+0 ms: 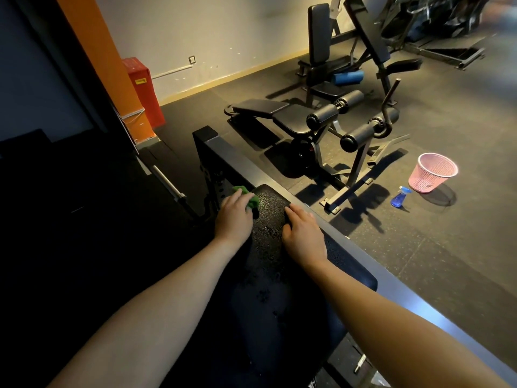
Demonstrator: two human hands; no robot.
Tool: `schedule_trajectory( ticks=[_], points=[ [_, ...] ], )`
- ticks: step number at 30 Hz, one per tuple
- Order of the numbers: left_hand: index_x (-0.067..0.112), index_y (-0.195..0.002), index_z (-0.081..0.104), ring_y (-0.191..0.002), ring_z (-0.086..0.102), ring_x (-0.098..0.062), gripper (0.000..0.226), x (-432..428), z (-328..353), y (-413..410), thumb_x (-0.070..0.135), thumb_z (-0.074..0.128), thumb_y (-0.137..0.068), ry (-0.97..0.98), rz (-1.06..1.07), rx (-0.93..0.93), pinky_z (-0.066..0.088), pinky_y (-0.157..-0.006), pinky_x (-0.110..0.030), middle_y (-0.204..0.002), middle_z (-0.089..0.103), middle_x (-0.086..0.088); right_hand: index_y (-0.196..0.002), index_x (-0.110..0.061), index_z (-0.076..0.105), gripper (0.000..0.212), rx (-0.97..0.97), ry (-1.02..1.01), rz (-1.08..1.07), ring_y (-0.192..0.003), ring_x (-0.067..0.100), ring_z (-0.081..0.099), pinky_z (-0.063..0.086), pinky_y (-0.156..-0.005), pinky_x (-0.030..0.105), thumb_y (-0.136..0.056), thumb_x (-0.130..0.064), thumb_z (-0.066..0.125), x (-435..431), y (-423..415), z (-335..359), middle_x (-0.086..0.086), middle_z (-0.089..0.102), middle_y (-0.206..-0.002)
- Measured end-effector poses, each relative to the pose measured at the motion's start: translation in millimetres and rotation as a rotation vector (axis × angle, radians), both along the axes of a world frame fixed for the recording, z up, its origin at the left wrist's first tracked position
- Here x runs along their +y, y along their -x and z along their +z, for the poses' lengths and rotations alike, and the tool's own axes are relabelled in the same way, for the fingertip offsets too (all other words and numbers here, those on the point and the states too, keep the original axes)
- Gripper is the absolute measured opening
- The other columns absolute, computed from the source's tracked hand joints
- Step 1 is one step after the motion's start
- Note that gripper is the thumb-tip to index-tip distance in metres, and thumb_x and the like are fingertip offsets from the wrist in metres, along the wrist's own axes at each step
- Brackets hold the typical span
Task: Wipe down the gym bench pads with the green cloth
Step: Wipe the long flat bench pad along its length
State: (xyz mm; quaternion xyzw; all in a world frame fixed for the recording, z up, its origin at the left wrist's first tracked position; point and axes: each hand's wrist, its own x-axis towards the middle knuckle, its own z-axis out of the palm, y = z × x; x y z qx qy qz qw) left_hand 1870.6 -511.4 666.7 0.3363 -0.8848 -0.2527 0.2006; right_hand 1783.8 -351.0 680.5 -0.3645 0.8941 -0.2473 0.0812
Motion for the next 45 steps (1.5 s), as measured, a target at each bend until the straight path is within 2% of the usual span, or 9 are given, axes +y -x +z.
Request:
schedule_trajectory(
  ticks=[5, 13, 16, 18, 22, 34, 37, 40, 45],
  points=[
    [0.017, -0.120, 0.072, -0.122, 0.055, -0.024, 0.042, 27, 6, -1, -0.007, 0.053, -0.091, 0.009, -0.086, 0.040, 0.040, -0.106, -0.033, -0.128, 0.066, -0.002, -0.148, -0.015, 0.046, 0.051, -0.009, 0.023, 0.014, -0.146, 0.020, 0.030, 0.023, -0.122, 0.043, -0.097, -0.019, 0.047, 2, 0, 1, 0.003, 0.039, -0.157],
    [0.021, -0.116, 0.075, -0.119, 0.058, -0.024, 0.047, 56, 2, -28, -0.009, 0.055, -0.085, 0.110, -0.349, 0.047, 0.049, -0.102, -0.041, -0.127, 0.067, -0.001, -0.144, -0.017, 0.052, 0.045, 0.048, -0.004, 0.030, -0.140, 0.024, 0.038, 0.031, -0.117, 0.038, -0.099, -0.021, 0.050, 11, -3, -1, 0.005, 0.046, -0.150],
    [0.015, -0.114, 0.075, -0.122, 0.057, -0.031, 0.051, 28, 1, -32, -0.018, 0.052, -0.083, 0.138, -0.164, 0.093, 0.046, -0.106, -0.049, -0.129, 0.066, -0.008, -0.142, -0.025, 0.054, 0.043, 0.168, -0.082, -0.055, -0.135, 0.025, 0.037, 0.032, -0.113, 0.039, -0.100, -0.033, 0.048, 28, -5, -1, 0.007, 0.046, -0.144],
    [0.013, -0.125, 0.069, -0.133, 0.049, -0.032, 0.047, 12, 2, -35, -0.013, 0.048, -0.092, 0.041, -0.015, 0.083, 0.036, -0.116, -0.045, -0.141, 0.058, -0.011, -0.144, -0.028, 0.050, 0.044, 0.179, -0.143, -0.135, -0.136, 0.026, 0.033, 0.028, -0.115, 0.043, -0.102, -0.040, 0.041, 44, -7, -2, 0.005, 0.043, -0.144],
    [0.016, -0.132, 0.065, -0.137, 0.046, -0.029, 0.044, 20, 2, -29, -0.004, 0.047, -0.097, -0.036, 0.001, 0.026, 0.035, -0.117, -0.042, -0.146, 0.054, -0.007, -0.151, -0.029, 0.038, 0.050, 0.163, -0.200, -0.206, -0.139, 0.025, 0.031, 0.025, -0.117, 0.046, -0.104, -0.045, 0.031, 62, -20, -9, 0.001, 0.042, -0.150],
    [0.021, -0.128, 0.068, -0.131, 0.051, -0.019, 0.043, 93, 5, -47, -0.002, 0.050, -0.095, 0.073, -0.471, 0.059, 0.041, -0.111, -0.033, -0.139, 0.061, 0.000, -0.151, -0.027, 0.038, 0.049, 0.145, -0.213, -0.226, -0.146, 0.022, 0.029, 0.026, -0.119, 0.045, -0.104, -0.040, 0.033, 66, -35, -10, 0.001, 0.036, -0.158],
    [0.017, -0.124, 0.069, -0.132, 0.051, -0.027, 0.048, 57, -2, -46, -0.010, 0.047, -0.091, 0.093, -0.286, 0.078, 0.040, -0.114, -0.040, -0.140, 0.059, -0.006, -0.148, -0.026, 0.044, 0.048, 0.145, -0.183, -0.241, -0.143, 0.021, 0.034, 0.029, -0.117, 0.045, -0.102, -0.039, 0.037, 64, -35, -9, 0.000, 0.042, -0.154],
    [0.017, -0.135, 0.062, -0.142, 0.040, -0.028, 0.045, 28, 1, -39, -0.004, 0.047, -0.098, -0.068, -0.055, 0.084, 0.031, -0.119, -0.042, -0.152, 0.047, -0.008, -0.148, -0.027, 0.044, 0.048, 0.119, -0.159, -0.249, -0.144, 0.019, 0.033, 0.029, -0.118, 0.045, -0.102, -0.039, 0.039, 65, -33, -9, -0.002, 0.042, -0.154],
    [0.017, -0.137, 0.059, -0.144, 0.037, -0.024, 0.038, 63, 7, -14, 0.006, 0.046, -0.103, -0.093, -0.065, 0.035, 0.030, -0.118, -0.037, -0.153, 0.045, -0.006, -0.148, -0.031, 0.044, 0.047, 0.050, -0.088, -0.275, -0.146, 0.015, 0.029, 0.030, -0.118, 0.044, -0.102, -0.039, 0.041, 66, -32, -7, -0.008, 0.039, -0.156]
  ],
)
